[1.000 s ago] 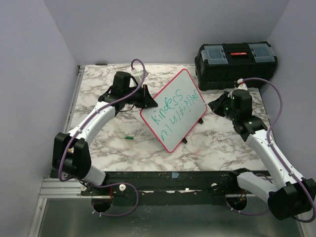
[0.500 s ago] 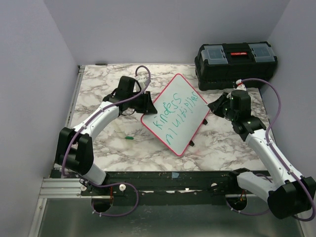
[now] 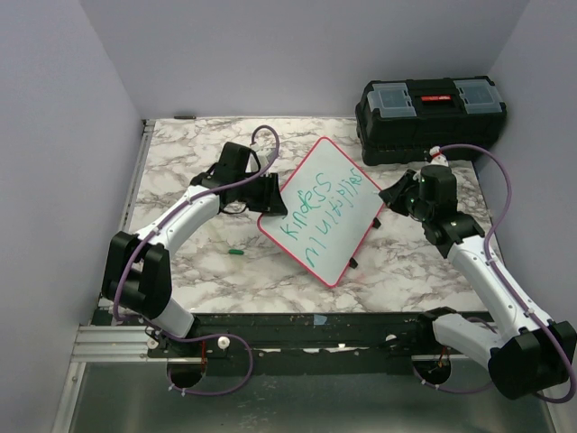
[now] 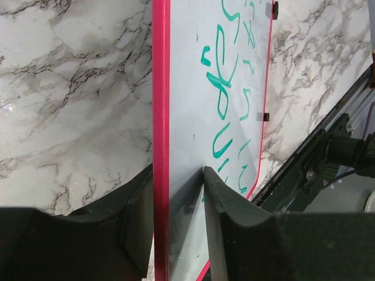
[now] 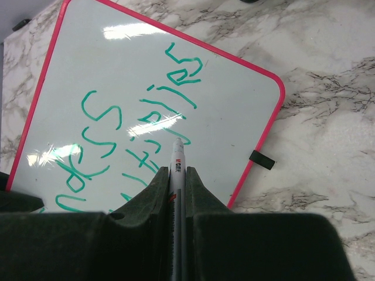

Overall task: Write a sentence on the whiteboard
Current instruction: Place the whiteboard on the whiteboard stand.

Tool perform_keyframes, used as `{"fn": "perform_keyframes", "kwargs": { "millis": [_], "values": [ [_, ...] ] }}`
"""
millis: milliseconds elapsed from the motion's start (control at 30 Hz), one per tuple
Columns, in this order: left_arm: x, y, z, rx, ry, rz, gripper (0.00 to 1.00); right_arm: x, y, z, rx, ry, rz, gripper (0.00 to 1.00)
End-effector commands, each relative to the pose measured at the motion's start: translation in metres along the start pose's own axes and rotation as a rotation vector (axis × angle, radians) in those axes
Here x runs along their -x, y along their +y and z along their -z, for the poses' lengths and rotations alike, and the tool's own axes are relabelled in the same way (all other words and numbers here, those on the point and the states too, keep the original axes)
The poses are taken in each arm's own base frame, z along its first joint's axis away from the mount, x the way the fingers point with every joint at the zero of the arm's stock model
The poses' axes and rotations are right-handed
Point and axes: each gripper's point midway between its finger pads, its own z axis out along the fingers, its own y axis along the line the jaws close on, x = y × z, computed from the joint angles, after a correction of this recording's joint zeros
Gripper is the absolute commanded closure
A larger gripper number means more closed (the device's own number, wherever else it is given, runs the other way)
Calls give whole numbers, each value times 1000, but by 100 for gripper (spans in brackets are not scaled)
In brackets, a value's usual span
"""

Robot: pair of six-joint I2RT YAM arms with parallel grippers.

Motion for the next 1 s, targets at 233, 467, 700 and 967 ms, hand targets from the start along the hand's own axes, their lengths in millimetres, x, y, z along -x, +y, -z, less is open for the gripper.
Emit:
{"fn": "perform_keyframes", "kwargs": {
  "millis": [233, 467, 700, 967],
  "values": [
    [16, -12, 22, 39, -43, -43, 51, -4, 0, -1, 7, 1, 1, 99],
    [37, -17, 47, 120, -125, -40, 41, -2, 1, 2, 9, -4, 6, 99],
    [35, 3, 82, 284, -232, 17, 35, 0, 2, 5, 14, -9, 4, 99],
    [2, 97, 165, 828, -577, 349, 1, 0, 3, 4, 17, -13, 0, 99]
  ]
}}
